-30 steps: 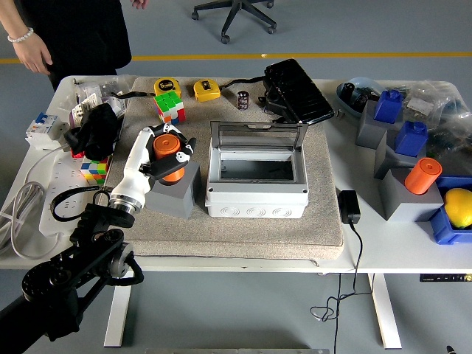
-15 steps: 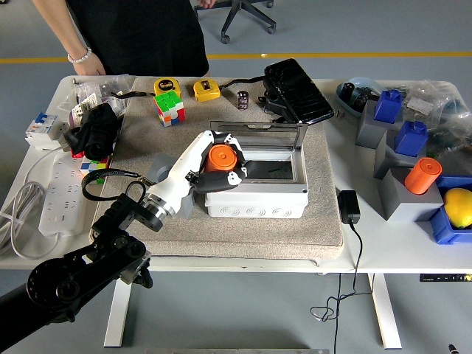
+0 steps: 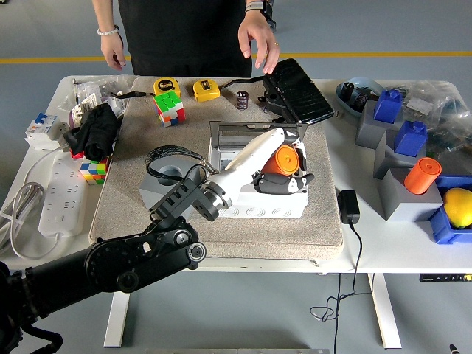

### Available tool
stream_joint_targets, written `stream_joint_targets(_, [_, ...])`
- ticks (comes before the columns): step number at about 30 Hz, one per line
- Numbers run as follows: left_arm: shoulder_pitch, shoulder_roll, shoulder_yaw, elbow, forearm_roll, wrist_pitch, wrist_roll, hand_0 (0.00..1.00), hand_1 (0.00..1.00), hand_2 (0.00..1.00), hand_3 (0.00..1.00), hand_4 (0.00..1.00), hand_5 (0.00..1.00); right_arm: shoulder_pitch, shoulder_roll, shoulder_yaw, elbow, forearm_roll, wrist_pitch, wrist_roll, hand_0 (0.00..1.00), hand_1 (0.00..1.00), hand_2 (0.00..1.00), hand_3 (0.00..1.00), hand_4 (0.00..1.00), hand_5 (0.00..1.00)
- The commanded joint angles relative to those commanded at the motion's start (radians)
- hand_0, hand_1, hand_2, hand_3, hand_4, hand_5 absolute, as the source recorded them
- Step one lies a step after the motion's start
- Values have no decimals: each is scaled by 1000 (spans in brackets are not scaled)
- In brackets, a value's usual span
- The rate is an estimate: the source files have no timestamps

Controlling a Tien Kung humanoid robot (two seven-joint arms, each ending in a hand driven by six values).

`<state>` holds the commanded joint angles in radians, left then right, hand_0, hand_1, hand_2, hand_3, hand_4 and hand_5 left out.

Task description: Fetch the battery,place it into the box,close the lid of the box

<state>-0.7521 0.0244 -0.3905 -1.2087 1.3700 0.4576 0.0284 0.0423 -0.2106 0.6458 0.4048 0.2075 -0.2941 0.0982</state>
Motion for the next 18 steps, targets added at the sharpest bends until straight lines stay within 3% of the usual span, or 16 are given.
stream_joint_targets(3, [-36,-24,32,47,23,3,31,162,117,152,220,843,55,3,-1,-3,1,1,-2,2,587,624,623,564,976,561])
stream_joint_targets(10, [-103,-24,80,169,100,15,65,166,121,153,226,854,58,5,-2,-10,0,7,-4,3,588,625,622,564,976,560])
stream_joint_targets(18, [-134,-24,98,238,120,16,63,167,125,158,232,871,67,6,-2,-18,0,10,-4,5,590,625,622,564,976,560])
